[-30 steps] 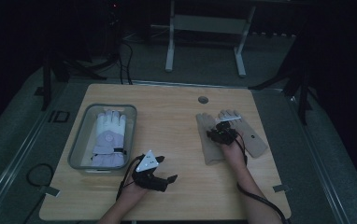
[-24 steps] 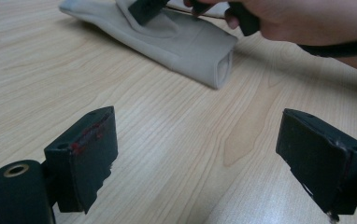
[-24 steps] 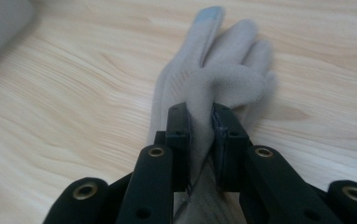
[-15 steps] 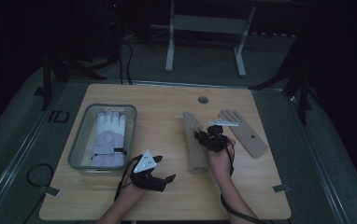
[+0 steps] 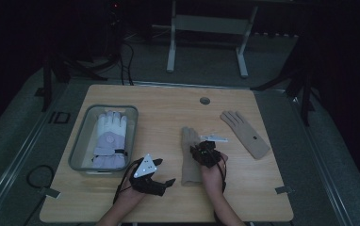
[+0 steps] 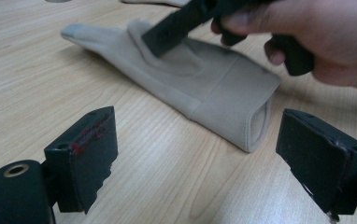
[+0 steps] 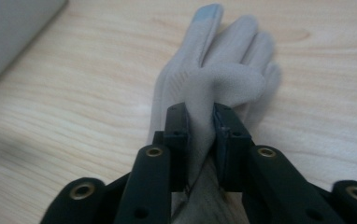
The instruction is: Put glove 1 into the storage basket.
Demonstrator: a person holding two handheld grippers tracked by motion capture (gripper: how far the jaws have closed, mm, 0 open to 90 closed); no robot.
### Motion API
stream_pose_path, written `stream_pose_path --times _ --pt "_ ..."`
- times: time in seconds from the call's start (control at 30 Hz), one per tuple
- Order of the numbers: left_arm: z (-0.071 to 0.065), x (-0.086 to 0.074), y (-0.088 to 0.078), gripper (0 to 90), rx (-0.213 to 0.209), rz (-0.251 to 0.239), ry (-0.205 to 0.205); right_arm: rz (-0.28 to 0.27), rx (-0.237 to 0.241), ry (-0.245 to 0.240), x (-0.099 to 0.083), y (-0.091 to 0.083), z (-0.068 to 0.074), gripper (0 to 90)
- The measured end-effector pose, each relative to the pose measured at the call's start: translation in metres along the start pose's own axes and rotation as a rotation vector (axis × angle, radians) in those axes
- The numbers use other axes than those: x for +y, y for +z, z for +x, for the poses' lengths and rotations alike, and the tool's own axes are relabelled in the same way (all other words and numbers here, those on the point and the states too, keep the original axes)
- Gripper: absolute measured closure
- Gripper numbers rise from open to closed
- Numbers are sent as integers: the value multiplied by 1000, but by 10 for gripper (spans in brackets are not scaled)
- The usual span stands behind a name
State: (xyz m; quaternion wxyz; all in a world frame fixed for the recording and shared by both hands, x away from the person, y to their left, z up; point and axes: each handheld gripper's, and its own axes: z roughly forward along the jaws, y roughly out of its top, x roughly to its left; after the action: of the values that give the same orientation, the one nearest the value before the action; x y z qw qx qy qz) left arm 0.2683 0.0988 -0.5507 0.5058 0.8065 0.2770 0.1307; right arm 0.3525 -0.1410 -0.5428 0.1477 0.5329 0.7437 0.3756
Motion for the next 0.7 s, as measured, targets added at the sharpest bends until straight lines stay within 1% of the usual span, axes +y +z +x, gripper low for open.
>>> stream_pose_path --times 0.03,0.1,0.13,0.2,0.23,0.37,0.4,0.47,0.53,0.57,0.6,0.63,0.67,0.7 --pt "1 0 0 128 -1 0 -3 3 -3 3 -2 2 0 739" --pt "2 -2 0 128 -11 -6 -19 21 1 -11 -4 6 1 694" --pt "3 -2 0 128 -12 -8 -24 27 -2 -25 -5 8 2 669" --pt "3 -2 0 128 -14 -11 -27 18 -6 -57 -7 9 3 613" --pt "3 -2 -1 128 -13 -13 -28 13 -8 -65 -8 9 4 580" --pt "3 -3 -1 128 -10 -12 -26 10 1 -73 -7 7 4 516" --pt "3 -3 -1 128 -8 -11 -24 7 10 -72 -6 6 3 512" --pt "3 -3 -1 128 -8 -13 -21 -6 13 -87 -2 1 1 490" --pt "3 -3 -2 128 -6 -16 -21 -17 33 -102 4 -5 -4 480" --pt "3 -3 -2 128 -9 -17 -22 -24 32 -111 7 -9 -7 482" --pt "3 -3 -2 128 -9 -16 -23 -40 44 -129 9 -13 -12 482" --pt "3 -3 -2 128 -8 -17 -24 -40 49 -143 12 -16 -17 484" --pt "3 -3 -2 128 -11 -17 -24 -47 50 -160 14 -20 -23 487" --pt "4 -4 -2 128 -12 -17 -25 -64 63 -179 16 -24 -29 491"
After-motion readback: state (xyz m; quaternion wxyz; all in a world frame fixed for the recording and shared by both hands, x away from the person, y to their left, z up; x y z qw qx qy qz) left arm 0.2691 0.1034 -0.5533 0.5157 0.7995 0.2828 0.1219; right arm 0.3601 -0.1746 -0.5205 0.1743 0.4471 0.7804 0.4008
